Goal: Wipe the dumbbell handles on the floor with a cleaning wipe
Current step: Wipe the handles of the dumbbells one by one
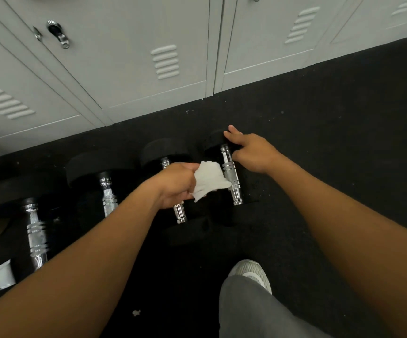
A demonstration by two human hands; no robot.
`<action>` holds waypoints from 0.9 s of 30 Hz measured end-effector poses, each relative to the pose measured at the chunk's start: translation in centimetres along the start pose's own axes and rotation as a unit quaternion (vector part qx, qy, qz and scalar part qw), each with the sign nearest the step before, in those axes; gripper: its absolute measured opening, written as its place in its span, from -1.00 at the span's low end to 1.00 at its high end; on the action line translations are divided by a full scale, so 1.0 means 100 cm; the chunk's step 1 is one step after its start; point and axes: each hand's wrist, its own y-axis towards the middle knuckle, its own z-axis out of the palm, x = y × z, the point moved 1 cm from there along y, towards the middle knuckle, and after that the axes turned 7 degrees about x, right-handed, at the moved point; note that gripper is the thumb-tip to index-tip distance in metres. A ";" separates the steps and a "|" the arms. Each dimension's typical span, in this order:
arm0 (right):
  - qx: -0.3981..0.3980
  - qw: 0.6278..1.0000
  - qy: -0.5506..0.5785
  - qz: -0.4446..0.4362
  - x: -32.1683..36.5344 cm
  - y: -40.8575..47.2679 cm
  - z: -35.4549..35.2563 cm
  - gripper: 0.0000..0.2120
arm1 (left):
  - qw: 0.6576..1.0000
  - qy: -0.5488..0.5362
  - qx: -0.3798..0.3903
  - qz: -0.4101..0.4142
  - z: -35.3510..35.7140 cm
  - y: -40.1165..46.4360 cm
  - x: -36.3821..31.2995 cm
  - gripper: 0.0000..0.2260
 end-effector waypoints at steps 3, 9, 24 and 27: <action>-0.026 0.997 0.077 -0.004 -0.002 -0.003 0.003 -0.48 | 0.998 -0.050 -0.006 0.031 -0.012 -0.023 0.000 -0.37; -0.111 0.940 0.322 -0.025 0.034 -0.034 0.034 -0.74 | 0.991 -0.107 -0.028 0.075 -0.025 -0.052 0.001 -0.39; -0.049 0.853 0.518 0.042 0.063 -0.017 0.089 -0.69 | 0.964 0.058 -0.214 0.143 -0.083 -0.084 0.009 -0.75; -0.107 0.906 0.400 0.092 0.044 -0.011 0.090 -0.73 | 0.901 0.207 -0.293 0.243 -0.090 -0.068 0.006 -0.73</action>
